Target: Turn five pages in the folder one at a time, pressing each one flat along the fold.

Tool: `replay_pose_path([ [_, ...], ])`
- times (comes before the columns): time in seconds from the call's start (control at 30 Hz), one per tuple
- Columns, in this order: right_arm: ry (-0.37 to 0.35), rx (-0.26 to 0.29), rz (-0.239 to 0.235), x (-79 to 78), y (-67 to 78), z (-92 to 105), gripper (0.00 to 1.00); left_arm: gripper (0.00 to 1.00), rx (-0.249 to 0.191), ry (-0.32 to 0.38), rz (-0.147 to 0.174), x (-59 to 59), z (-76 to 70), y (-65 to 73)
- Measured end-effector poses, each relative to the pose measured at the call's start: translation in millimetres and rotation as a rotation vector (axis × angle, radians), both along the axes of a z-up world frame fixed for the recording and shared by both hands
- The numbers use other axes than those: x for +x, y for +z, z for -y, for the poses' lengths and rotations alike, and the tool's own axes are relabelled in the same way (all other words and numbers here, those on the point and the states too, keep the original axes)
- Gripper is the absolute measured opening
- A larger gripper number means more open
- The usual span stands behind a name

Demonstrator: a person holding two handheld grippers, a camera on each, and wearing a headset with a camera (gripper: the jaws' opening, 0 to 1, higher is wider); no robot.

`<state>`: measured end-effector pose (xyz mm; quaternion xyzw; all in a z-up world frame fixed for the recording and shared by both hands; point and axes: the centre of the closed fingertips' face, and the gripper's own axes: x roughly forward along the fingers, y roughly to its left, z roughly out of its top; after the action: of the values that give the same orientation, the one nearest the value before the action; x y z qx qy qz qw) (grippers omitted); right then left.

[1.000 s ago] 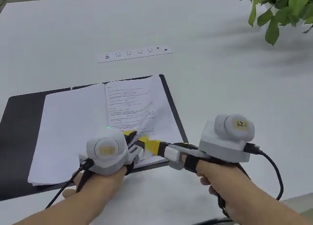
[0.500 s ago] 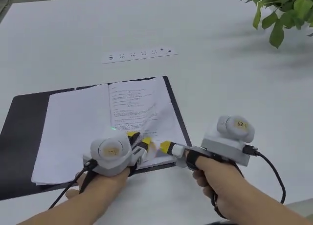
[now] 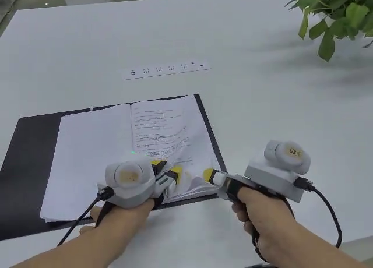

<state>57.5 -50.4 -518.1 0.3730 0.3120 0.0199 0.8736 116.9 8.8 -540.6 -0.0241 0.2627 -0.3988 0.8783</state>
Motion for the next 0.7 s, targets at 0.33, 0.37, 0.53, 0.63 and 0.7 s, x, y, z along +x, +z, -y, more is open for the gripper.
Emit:
replay_pose_path([
  [0.33,0.043,-0.047,0.129,6.8,44.2,-18.4,0.0,0.31,0.011,0.039,0.005,-5.8,-52.9,19.0],
  [0.37,0.052,-0.058,0.139,7.5,47.5,-21.2,0.0,0.32,0.014,0.043,0.006,-6.3,-58.5,20.7],
  [0.53,0.08,-0.057,0.192,11.1,67.0,-41.5,0.0,0.33,0.034,0.059,0.024,-10.5,-89.4,29.2],
  [0.63,0.094,-0.045,0.218,14.2,78.8,-55.7,0.0,0.34,0.042,0.077,0.036,-12.9,-108.3,34.8],
  [0.7,0.104,-0.044,0.236,16.9,85.7,-64.4,0.0,0.36,0.047,0.092,0.028,-14.6,-120.4,36.7],
])
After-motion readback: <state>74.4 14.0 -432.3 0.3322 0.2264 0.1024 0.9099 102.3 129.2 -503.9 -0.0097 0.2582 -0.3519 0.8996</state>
